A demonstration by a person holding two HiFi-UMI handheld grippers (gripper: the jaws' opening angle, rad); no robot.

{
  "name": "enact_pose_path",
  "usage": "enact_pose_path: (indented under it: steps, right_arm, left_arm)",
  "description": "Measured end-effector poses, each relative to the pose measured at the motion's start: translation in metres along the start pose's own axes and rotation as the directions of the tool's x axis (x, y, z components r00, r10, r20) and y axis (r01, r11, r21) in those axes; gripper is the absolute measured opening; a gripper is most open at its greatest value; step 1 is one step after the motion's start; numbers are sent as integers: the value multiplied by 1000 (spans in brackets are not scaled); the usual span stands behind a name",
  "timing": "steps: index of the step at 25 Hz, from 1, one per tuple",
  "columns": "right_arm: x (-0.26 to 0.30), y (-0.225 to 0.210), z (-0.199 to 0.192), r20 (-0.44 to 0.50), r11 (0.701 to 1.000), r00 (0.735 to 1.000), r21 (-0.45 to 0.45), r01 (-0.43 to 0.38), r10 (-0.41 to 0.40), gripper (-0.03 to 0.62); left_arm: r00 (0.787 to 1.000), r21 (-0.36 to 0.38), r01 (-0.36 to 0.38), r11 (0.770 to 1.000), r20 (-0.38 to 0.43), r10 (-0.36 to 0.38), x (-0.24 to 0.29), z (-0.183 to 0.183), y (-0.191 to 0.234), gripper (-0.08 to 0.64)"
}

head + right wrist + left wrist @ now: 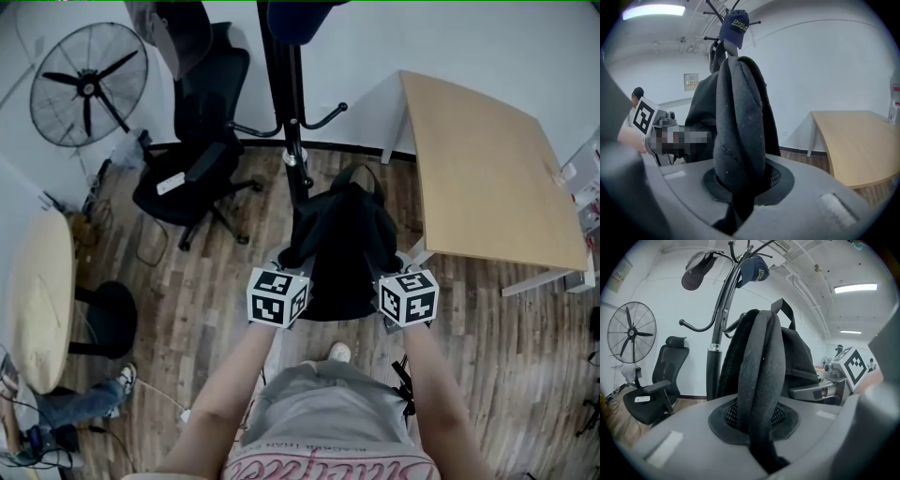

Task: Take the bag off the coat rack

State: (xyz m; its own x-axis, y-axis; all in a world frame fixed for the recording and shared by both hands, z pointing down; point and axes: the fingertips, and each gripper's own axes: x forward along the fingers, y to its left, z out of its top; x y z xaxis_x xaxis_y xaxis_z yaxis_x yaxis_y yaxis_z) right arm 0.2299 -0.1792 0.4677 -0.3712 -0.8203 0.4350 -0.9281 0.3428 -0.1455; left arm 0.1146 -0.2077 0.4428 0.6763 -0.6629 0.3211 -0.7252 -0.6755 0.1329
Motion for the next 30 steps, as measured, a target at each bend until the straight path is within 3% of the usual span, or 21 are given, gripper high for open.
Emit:
enact_pose_path:
  steps: [16,30]
  right_arm:
    - [-76,-46,45,106,973,967,39,229,-232,41]
    - [-141,-57,111,319,940,892,-7,340,-320,38]
  left_arm:
    - [976,131,194,972,76,-205,28,75,-68,60]
    - [923,248,239,939,240,-299,16,158,-114,60]
